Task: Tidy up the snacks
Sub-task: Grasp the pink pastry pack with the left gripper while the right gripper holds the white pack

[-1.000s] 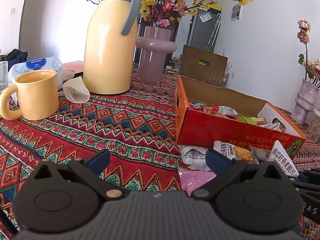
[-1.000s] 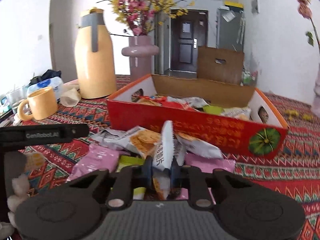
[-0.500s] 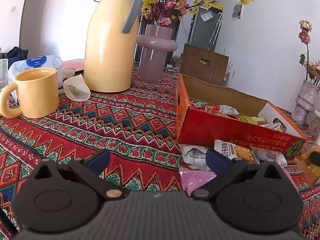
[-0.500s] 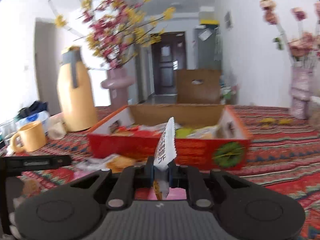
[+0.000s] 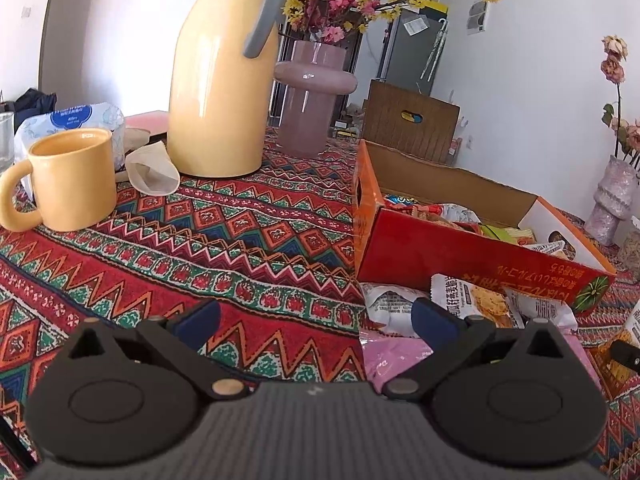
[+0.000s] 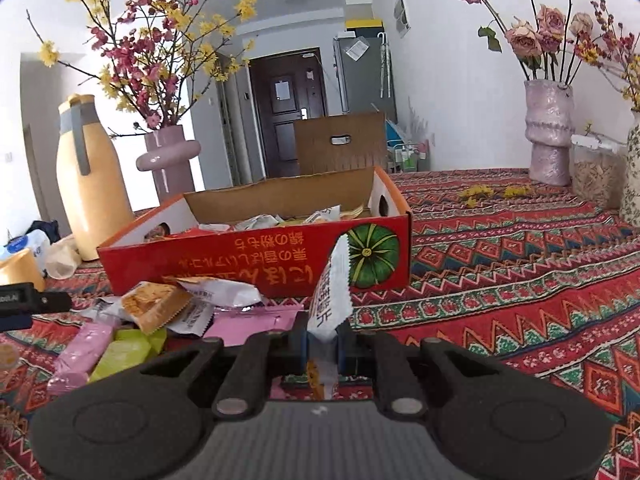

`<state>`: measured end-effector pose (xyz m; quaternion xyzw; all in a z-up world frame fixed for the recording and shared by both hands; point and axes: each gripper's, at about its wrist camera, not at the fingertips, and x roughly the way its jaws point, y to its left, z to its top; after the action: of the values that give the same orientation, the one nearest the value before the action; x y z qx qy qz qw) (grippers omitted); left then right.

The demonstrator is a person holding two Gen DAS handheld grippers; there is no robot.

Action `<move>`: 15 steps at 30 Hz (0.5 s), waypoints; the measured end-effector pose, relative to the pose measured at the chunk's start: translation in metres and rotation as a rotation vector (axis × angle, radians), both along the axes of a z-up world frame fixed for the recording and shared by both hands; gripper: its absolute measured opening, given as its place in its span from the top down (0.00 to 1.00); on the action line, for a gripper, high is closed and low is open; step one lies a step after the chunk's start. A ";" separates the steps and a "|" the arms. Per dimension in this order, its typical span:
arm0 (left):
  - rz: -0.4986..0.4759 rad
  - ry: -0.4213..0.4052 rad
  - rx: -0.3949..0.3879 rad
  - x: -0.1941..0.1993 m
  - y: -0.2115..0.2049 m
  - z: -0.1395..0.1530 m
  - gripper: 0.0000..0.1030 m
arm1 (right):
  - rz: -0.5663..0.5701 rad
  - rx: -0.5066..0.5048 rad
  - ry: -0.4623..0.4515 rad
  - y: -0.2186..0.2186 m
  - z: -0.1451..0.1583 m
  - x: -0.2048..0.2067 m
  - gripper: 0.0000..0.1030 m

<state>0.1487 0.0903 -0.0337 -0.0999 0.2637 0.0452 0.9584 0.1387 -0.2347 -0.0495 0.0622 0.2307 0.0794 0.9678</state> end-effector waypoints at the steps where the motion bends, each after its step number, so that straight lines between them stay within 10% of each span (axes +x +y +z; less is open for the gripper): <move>1: -0.004 0.000 0.012 0.000 -0.002 0.000 0.00 | 0.005 0.005 -0.001 0.000 0.000 -0.001 0.88; 15: -0.131 0.169 0.096 0.006 -0.048 0.002 0.00 | 0.059 0.087 -0.016 -0.009 0.002 -0.006 0.88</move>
<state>0.1549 0.0420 -0.0321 -0.0322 0.3469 0.0033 0.9373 0.1330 -0.2439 -0.0478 0.0969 0.2211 0.1183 0.9632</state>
